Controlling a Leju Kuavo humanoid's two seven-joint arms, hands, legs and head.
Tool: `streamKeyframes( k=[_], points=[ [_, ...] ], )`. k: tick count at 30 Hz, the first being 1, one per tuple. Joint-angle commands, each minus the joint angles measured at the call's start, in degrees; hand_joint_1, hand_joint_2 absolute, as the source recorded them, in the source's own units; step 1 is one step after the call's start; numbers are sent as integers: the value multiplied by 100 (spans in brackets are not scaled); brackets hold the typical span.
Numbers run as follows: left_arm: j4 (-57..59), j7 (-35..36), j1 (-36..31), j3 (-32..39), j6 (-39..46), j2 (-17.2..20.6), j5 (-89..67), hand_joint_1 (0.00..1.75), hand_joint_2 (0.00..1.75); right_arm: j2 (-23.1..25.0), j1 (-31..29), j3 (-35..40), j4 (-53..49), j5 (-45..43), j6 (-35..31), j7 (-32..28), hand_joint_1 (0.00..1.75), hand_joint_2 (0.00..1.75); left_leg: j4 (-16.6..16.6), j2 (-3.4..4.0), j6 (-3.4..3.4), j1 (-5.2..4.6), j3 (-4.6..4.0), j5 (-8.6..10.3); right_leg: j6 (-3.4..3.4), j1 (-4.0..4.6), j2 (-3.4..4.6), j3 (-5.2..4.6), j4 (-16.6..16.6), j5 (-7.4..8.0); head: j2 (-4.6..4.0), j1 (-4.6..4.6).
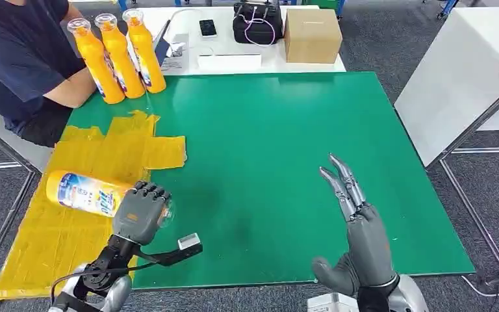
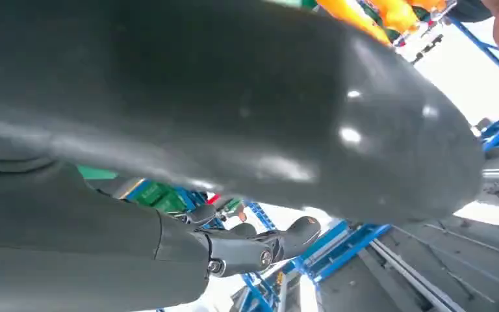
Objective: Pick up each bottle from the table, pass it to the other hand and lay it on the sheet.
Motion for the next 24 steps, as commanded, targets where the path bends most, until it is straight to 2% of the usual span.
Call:
streamKeyframes(
  k=[1,7,9,10,15,21,24],
  points=[
    [1114,147,-446,-686,-293,495,73,175,175,85,-47,-142,108,12,61,41,0,0,-9,-9,-5,-1,30,-10,-4,0,-5,30,-9,-11,0,0],
    [1622,422,-790,-939,-1117,455,-10,175,175,169,-243,-88,283,-52,124,38,0,0,-8,-8,-10,3,36,-10,-4,2,-12,44,-9,-14,0,0],
    [1752,582,-913,-997,-1446,397,28,175,175,166,-365,-48,283,-21,260,275,0,0,-3,-10,-6,1,10,0,-1,1,-11,17,-5,-4,0,2],
    [1892,622,-934,-964,-1375,373,92,0,175,143,-312,-63,299,-52,223,226,0,0,-2,-8,-5,1,5,0,-1,1,-7,10,-3,-3,0,2],
    [1819,564,-1081,-909,-1622,268,408,0,175,223,-521,8,247,-90,263,325,0,0,-3,-22,-4,1,14,1,-2,1,-15,25,-5,-6,0,2],
    [1573,542,-927,-857,-1384,384,633,0,175,61,-217,-136,338,-20,210,333,0,0,-10,-18,-7,3,38,-4,-2,3,-8,52,-14,-8,0,2],
    [1156,563,-984,-885,-1503,311,757,0,175,141,-394,-136,347,-10,290,451,0,0,-4,-21,-4,3,21,0,0,3,-10,35,-8,-4,0,2]
  ],
)
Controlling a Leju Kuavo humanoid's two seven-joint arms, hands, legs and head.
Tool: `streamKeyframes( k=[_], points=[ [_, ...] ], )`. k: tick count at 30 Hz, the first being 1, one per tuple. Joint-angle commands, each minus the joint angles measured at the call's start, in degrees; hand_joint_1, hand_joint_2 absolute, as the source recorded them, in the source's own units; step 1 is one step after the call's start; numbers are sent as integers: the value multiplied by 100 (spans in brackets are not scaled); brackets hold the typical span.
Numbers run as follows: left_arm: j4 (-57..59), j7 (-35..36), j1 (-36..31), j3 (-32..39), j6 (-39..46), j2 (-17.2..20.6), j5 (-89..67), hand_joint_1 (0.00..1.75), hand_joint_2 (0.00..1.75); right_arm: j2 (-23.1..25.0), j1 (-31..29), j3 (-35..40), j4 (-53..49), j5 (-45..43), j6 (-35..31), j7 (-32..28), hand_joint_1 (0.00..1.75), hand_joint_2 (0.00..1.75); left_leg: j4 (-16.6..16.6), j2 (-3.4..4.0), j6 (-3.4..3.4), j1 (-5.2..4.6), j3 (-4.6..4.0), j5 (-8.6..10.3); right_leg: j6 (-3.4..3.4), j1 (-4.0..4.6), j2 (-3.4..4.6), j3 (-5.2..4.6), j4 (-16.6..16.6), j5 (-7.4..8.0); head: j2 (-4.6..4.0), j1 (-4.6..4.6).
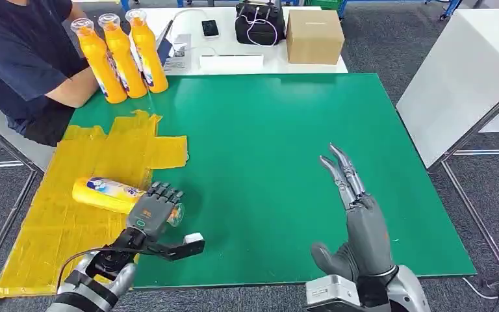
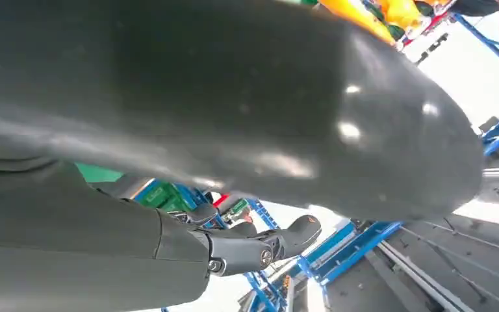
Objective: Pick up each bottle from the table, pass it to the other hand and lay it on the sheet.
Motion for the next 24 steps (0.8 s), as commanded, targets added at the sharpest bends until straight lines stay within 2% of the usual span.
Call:
streamKeyframes(
  k=[1,3,4,6,8,10,12,13,14,18,20,24],
  points=[
    [-170,22,-158,-228,-179,-10,256,0,175,19,-187,-87,317,37,109,199,0,0,0,2,-5,3,15,-6,-2,4,-1,19,-4,-6,0,2],
    [-303,46,-128,-222,-162,-15,288,0,175,46,-194,-91,294,35,121,254,0,0,4,9,-6,2,14,-8,-2,3,5,15,1,-6,0,0],
    [-484,102,-31,-159,-50,-4,332,0,175,13,-27,-133,283,130,128,312,0,0,1,8,-3,2,3,-3,-1,2,5,2,-1,-1,0,2],
    [-604,83,113,-53,317,75,360,0,175,-24,377,-301,319,194,-29,67,0,0,-1,6,-4,3,9,-5,-2,4,-1,10,-4,-5,0,0],
    [-738,91,119,42,377,54,407,0,175,-17,486,-355,328,202,-76,2,0,0,-5,-7,-5,7,23,-11,-3,7,-12,29,-12,-12,0,2],
    [-1223,89,196,310,706,-129,542,0,175,97,627,-425,227,393,-218,-44,0,0,-1,-1,-3,5,5,-6,-1,4,-3,8,-5,-6,0,2],
    [-1872,29,254,550,856,-435,789,0,175,448,860,-437,105,270,-573,-195,0,0,7,-1,-4,6,-5,-11,-1,6,-4,1,1,-10,0,2],
    [-2097,-15,283,595,829,-553,918,0,175,364,890,-365,136,211,-665,-246,0,0,6,-5,-3,5,-20,-4,-1,5,-8,-16,2,-6,0,0],
    [-2434,-269,388,702,959,-798,1416,0,0,300,928,-399,323,-264,-1011,-303,0,0,12,-14,-5,7,-17,-10,-2,7,-17,-10,6,-15,0,2],
    [-3369,-1134,892,867,1102,-1153,3478,0,0,358,970,-499,729,-965,-1536,-790,0,0,2,0,-2,4,-20,-5,1,4,0,-16,-5,-3,0,0],
    [-3465,-1136,997,862,1111,-1136,3483,0,0,351,982,-487,760,-960,-1575,-792,0,0,3,25,-2,3,3,-21,1,4,22,5,-8,-9,0,4],
    [-3367,-1188,980,897,1112,-1126,3514,0,0,341,973,-467,722,-950,-1601,-796,0,0,-5,9,-5,0,-6,-11,-3,1,5,-6,-9,-5,0,2]
  ],
)
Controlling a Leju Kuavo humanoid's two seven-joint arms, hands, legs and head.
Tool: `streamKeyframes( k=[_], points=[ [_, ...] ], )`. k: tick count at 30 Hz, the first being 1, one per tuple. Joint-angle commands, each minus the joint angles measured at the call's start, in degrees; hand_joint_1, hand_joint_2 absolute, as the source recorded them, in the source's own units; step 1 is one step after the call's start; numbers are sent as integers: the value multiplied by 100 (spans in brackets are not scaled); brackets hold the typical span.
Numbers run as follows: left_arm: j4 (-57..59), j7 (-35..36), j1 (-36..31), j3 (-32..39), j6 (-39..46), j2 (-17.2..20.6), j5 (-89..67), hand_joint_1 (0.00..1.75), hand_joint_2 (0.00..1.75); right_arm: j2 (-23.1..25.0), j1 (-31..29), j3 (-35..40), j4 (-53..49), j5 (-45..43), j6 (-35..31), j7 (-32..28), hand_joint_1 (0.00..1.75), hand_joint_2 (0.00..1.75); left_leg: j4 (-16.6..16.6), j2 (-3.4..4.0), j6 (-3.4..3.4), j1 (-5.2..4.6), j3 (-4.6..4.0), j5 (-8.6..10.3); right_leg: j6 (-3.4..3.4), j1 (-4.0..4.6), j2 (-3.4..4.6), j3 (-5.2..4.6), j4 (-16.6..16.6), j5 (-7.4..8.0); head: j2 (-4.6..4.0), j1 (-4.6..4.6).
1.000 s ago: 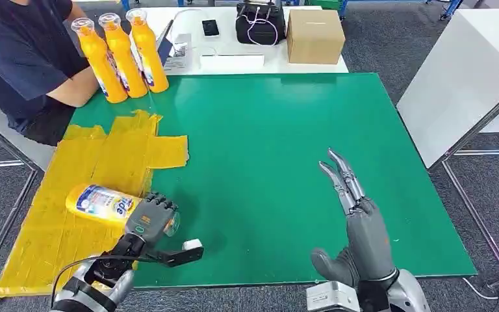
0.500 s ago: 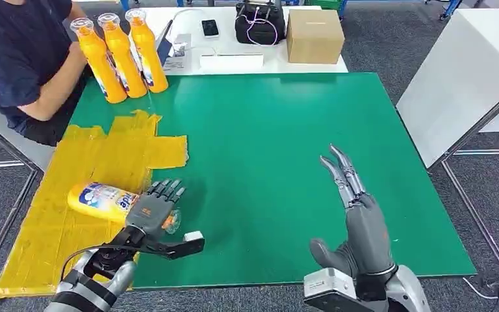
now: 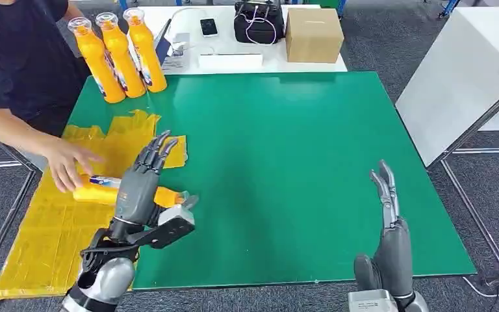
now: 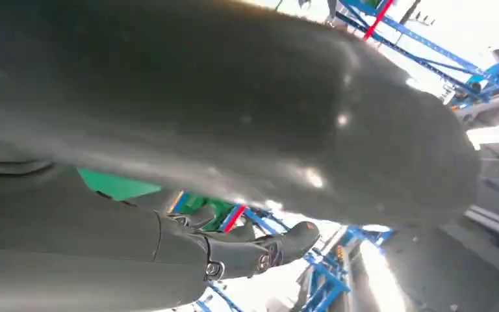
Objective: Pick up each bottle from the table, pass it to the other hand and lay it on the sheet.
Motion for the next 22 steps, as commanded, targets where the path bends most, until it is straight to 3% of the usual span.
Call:
streamKeyframes(
  k=[1,3,7,9,10,18,20,22],
  points=[
    [-651,-105,272,327,-24,-324,132,0,0,120,41,-126,499,-54,-99,-72,0,0,-2,-1,-5,5,11,-2,-3,5,-2,13,-5,-2,0,-2],
    [-717,-514,269,347,-99,-447,1032,0,0,188,-3,-102,437,-320,-202,-221,0,0,-3,2,-6,6,19,-4,-4,7,1,20,-6,-4,0,0],
    [-717,-514,269,347,-99,-447,1032,0,0,188,-3,-102,437,-320,-202,-221,0,0,-3,3,-8,6,23,-6,-4,7,1,25,-6,-6,0,0],
    [-891,-734,433,286,-487,-383,2522,0,0,287,-32,-150,498,-375,-445,-415,0,0,-3,3,-8,7,27,-7,-5,7,1,28,-6,-7,0,-2],
    [-829,-1242,741,-427,-826,-182,4187,0,0,457,-621,261,1055,-839,-556,-685,0,0,0,7,-7,7,21,-7,-4,7,6,21,-2,-6,0,-2],
    [-1017,-1466,886,-112,-687,-116,4662,0,0,426,-538,245,1035,-963,-710,-728,0,0,-7,8,-7,8,23,-3,-4,9,6,23,-5,-4,0,-2],
    [-904,-1348,813,-240,-993,-130,4853,0,0,385,-826,521,1220,-1168,-533,-774,0,0,-5,2,-7,8,27,-4,-4,10,3,29,-5,-6,0,-2],
    [-797,-1321,830,-454,-1077,-153,4464,0,0,503,-1198,779,1517,-1019,-162,-408,0,0,-7,15,-7,8,29,-4,-4,10,16,27,-7,-2,0,0]
  ],
)
